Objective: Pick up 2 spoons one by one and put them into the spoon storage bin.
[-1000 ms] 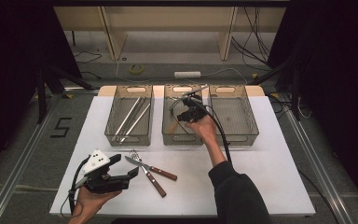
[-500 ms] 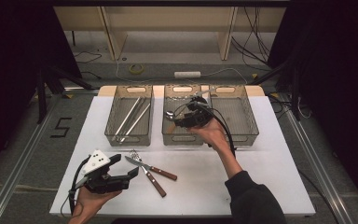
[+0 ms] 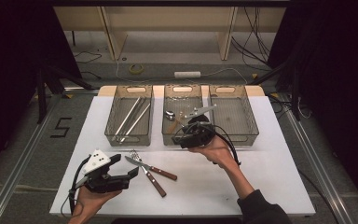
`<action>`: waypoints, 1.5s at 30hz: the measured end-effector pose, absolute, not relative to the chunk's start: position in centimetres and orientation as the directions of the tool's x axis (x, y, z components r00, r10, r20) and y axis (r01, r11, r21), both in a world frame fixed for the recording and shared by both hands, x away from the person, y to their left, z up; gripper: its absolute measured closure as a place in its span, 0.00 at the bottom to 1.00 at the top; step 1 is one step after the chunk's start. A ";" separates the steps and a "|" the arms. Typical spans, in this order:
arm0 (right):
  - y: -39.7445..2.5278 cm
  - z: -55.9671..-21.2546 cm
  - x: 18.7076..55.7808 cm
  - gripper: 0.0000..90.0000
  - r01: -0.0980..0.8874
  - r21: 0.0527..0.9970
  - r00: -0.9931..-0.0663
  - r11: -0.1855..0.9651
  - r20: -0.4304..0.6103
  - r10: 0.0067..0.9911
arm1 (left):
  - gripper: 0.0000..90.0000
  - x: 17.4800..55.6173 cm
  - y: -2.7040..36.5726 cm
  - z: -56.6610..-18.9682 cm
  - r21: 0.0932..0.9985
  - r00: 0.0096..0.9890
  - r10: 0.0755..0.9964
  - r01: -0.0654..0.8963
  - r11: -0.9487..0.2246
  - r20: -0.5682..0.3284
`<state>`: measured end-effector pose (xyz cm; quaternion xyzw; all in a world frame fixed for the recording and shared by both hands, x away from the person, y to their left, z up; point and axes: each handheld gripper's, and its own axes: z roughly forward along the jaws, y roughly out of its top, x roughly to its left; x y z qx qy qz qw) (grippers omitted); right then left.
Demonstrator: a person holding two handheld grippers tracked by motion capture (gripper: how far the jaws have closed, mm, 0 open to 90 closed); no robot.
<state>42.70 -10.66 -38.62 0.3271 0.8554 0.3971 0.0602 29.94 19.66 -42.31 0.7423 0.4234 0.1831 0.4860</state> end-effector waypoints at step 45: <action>-14.0 -42.3 36.0 0.40 0.477 0.738 -0.815 0.478 0.167 0.555 | 0.19 32.0 18.4 -42.1 0.823 0.640 0.761 0.484 -0.297 -0.102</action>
